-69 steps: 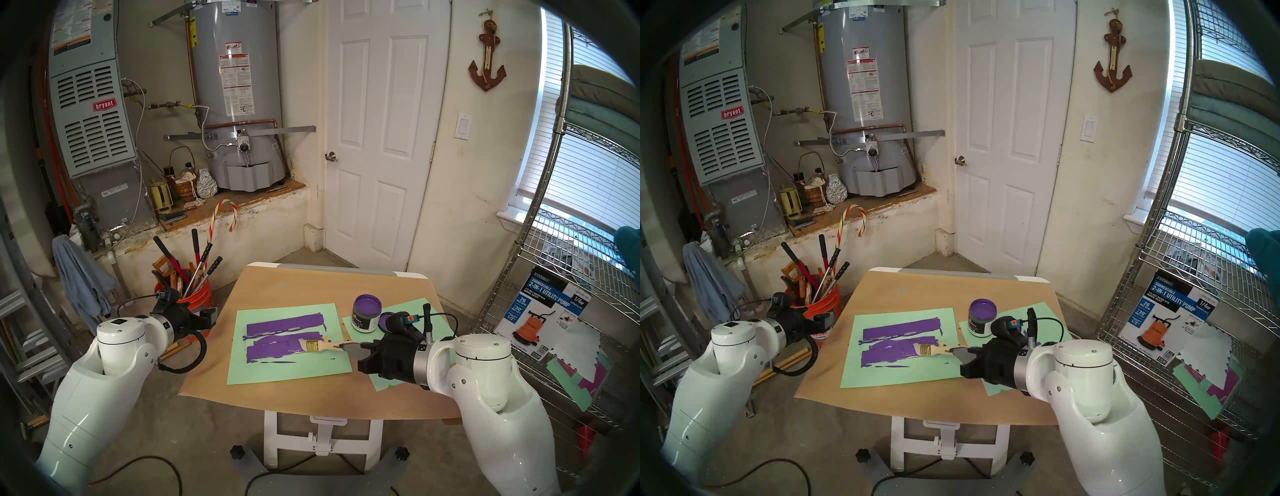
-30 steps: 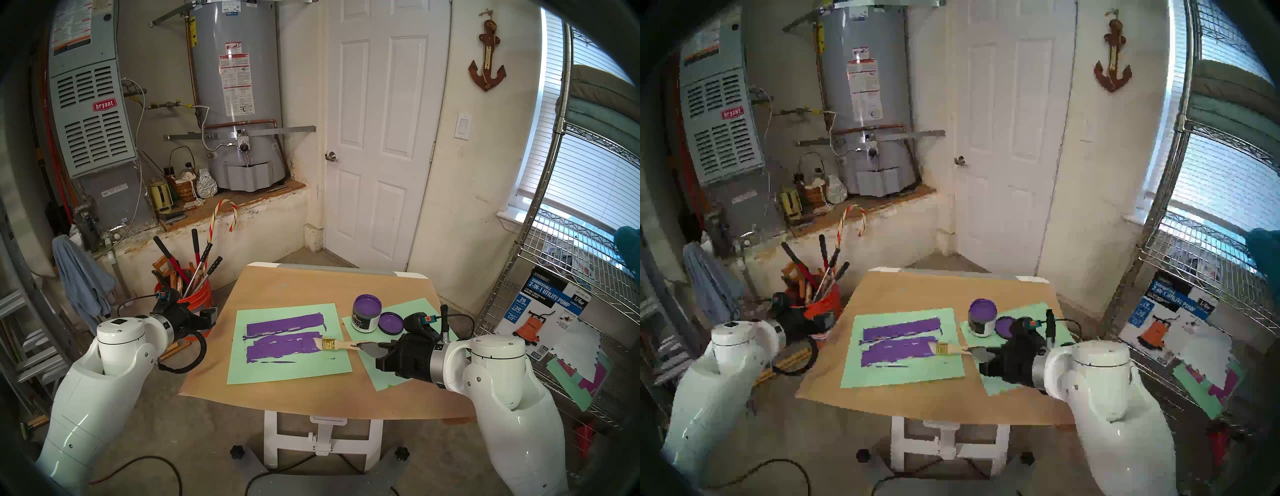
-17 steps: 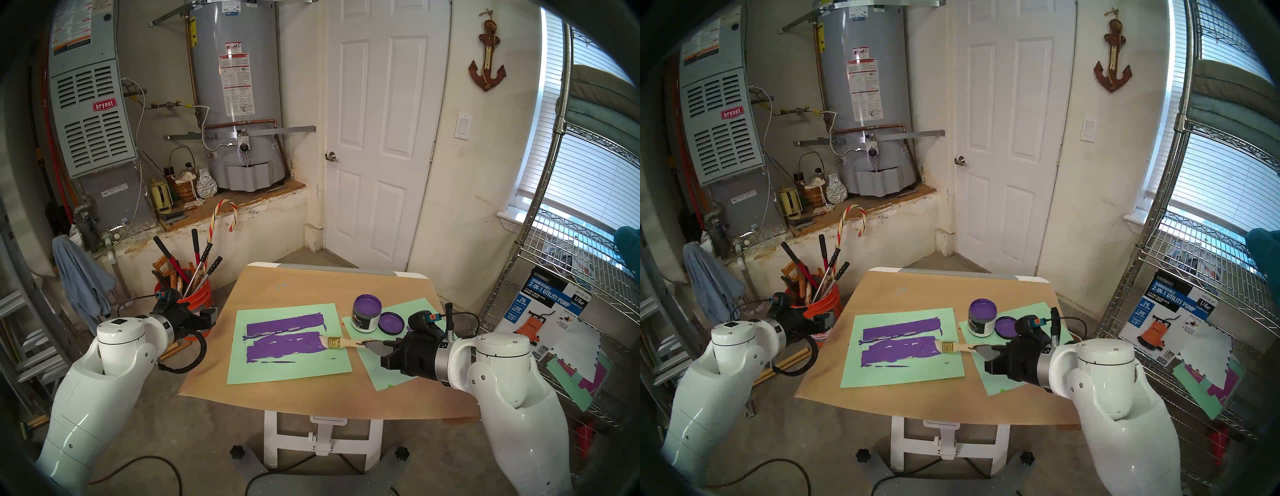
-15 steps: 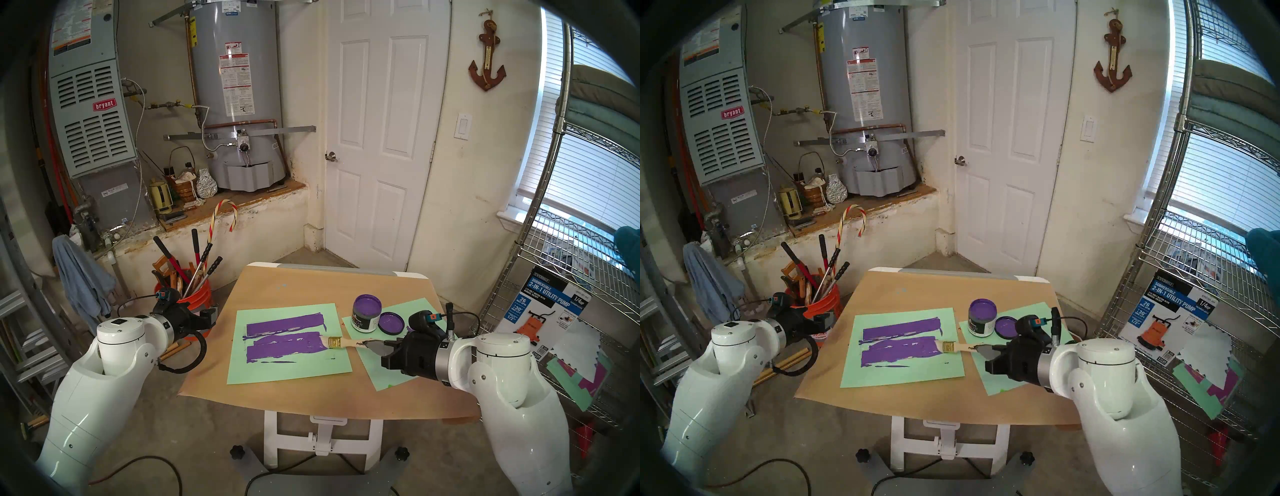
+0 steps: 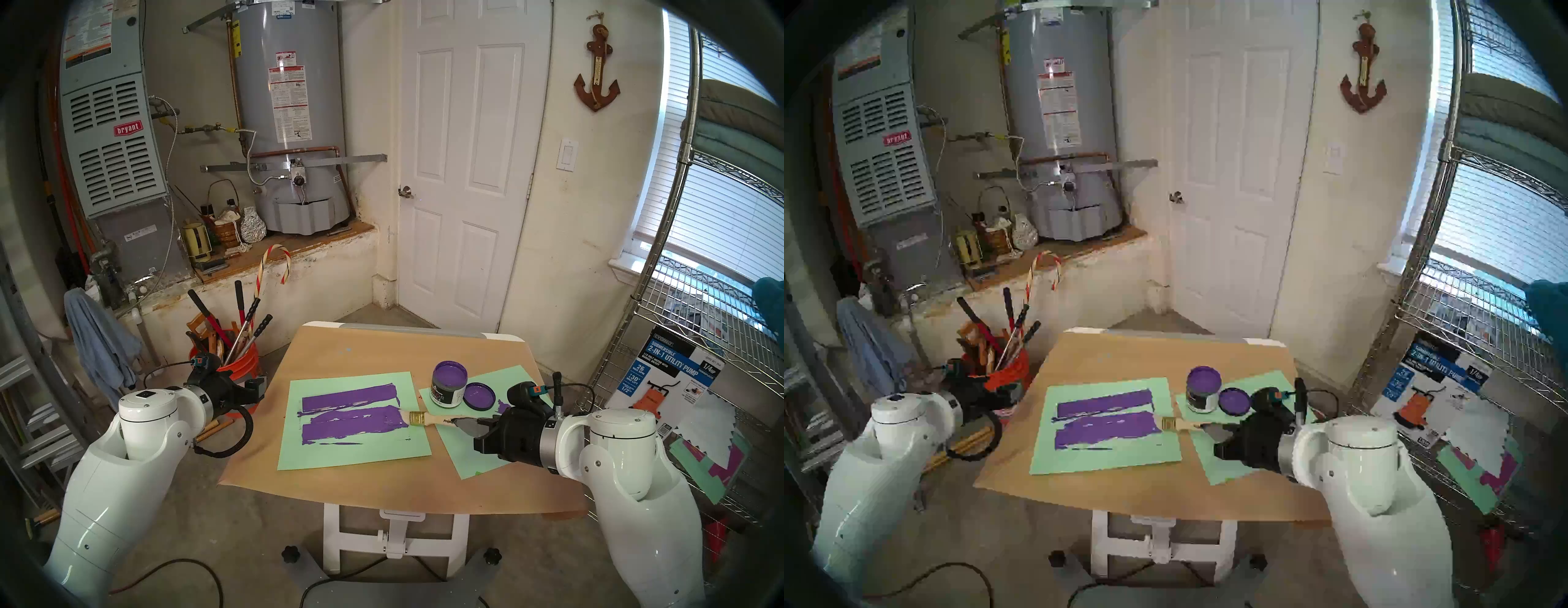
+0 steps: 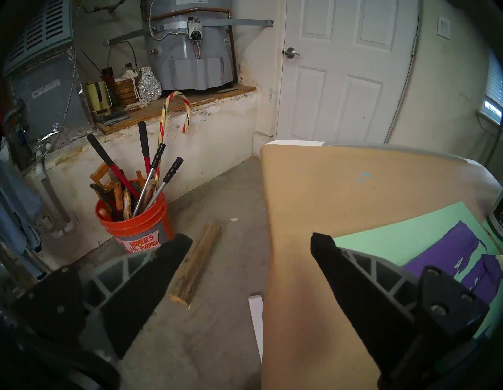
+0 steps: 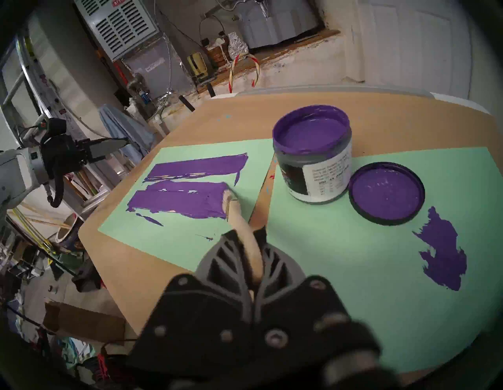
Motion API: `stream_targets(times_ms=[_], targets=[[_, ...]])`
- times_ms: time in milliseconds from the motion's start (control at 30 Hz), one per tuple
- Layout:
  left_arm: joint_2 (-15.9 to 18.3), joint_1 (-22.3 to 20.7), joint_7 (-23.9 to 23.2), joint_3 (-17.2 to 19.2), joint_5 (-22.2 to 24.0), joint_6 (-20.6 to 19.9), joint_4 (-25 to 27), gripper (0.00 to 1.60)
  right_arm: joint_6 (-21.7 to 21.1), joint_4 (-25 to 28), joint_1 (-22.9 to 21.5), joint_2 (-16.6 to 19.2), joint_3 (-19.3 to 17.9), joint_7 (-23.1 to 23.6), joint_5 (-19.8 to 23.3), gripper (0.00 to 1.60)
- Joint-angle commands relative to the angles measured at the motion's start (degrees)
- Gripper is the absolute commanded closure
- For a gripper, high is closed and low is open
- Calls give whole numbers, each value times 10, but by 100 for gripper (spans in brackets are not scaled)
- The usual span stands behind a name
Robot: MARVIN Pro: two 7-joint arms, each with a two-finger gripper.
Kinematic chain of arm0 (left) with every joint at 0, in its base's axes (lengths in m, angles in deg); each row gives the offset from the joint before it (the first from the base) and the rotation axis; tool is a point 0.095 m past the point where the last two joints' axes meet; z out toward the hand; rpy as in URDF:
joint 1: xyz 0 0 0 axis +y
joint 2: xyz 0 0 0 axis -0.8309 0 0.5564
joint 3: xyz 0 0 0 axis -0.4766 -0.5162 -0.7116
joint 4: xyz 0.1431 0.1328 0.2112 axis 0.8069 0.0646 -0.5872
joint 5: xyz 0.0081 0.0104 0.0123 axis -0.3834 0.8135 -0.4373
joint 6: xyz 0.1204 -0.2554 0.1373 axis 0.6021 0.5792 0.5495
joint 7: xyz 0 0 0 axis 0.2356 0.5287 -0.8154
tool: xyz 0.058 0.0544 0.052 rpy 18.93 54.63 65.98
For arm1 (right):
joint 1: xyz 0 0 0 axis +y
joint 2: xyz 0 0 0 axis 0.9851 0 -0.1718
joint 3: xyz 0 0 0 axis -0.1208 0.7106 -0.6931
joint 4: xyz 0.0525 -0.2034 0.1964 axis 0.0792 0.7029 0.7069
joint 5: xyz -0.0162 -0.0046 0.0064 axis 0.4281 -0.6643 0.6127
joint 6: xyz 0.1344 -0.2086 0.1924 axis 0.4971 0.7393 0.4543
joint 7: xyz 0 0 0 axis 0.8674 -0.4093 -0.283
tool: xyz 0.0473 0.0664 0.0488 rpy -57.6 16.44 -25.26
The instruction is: Pick up brush, dip the brush into paint, and paint the wood
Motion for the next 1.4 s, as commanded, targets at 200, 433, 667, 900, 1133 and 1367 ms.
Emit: stream_targets(times_ms=[200,433,667,900,1133,1367], targets=[[1,-2,1,5,1,1,8,0,-2,10,-4,1,-8,5,8,160],[1,-2,1,5,1,1,8,0,-2,18,-7,-1,-13,7,17,160],[1,-2,1,5,1,1,8,0,-6,29,-5,-2,-13,8,21,160],[1,-2,1,5,1,1,8,0,-7,43,-6,-1,-13,10,21,160],[1,-2,1,5,1,1,8,0,-6,58,-6,-3,-15,13,24,160],[1,-2,1,5,1,1,8,0,-7,69,-4,-9,-19,18,31,160]])
